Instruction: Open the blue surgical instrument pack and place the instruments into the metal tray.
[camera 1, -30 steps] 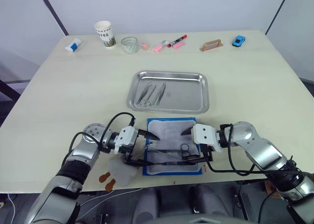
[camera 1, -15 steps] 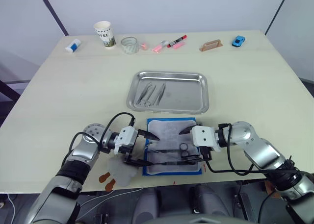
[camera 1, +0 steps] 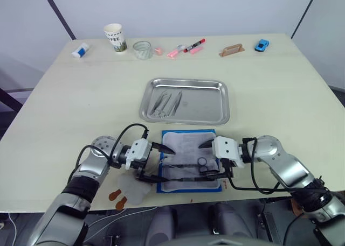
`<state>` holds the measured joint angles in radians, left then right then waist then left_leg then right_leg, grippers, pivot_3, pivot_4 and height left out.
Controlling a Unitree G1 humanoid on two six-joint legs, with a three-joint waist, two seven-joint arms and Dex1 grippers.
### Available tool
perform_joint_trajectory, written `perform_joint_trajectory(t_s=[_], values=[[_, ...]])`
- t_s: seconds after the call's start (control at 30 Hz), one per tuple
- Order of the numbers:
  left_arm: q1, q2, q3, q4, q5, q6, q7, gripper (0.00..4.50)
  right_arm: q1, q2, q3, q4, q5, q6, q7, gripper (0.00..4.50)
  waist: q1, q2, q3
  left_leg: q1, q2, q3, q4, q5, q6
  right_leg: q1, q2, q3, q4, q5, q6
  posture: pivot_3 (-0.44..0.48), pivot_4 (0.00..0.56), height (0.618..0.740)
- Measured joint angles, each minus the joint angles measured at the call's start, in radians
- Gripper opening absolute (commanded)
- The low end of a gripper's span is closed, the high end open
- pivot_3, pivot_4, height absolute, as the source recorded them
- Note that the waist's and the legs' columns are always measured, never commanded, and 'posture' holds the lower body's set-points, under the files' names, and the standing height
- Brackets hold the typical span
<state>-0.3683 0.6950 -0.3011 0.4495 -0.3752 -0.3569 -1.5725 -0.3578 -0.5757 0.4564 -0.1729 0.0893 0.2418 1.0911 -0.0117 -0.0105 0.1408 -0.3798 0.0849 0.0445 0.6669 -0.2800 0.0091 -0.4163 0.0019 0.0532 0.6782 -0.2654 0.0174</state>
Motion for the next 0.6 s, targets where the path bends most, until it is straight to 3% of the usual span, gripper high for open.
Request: perform_joint_trajectory(t_s=[0.2,0.6], values=[[0.000,0.000,0.000,0.000,0.000,0.000,0.000,4.46,0.002,0.012,-0.007,0.035,0.018,-0.090,0.031,4.50,0.000,0.000,0.000,0.000,0.000,0.000,0.000,0.000,0.000,0.000,0.000,0.000,0.000,0.000,0.000,0.000,0.150,0.737],[0.000,0.000,0.001,0.000,0.000,0.001,0.000,4.46,0.018,-0.001,-0.026,0.039,0.033,-0.091,0.057,4.50,0.000,0.000,0.000,0.000,0.000,0.000,0.000,0.000,0.000,0.000,0.000,0.000,0.000,0.000,0.000,0.000,0.150,0.737]])
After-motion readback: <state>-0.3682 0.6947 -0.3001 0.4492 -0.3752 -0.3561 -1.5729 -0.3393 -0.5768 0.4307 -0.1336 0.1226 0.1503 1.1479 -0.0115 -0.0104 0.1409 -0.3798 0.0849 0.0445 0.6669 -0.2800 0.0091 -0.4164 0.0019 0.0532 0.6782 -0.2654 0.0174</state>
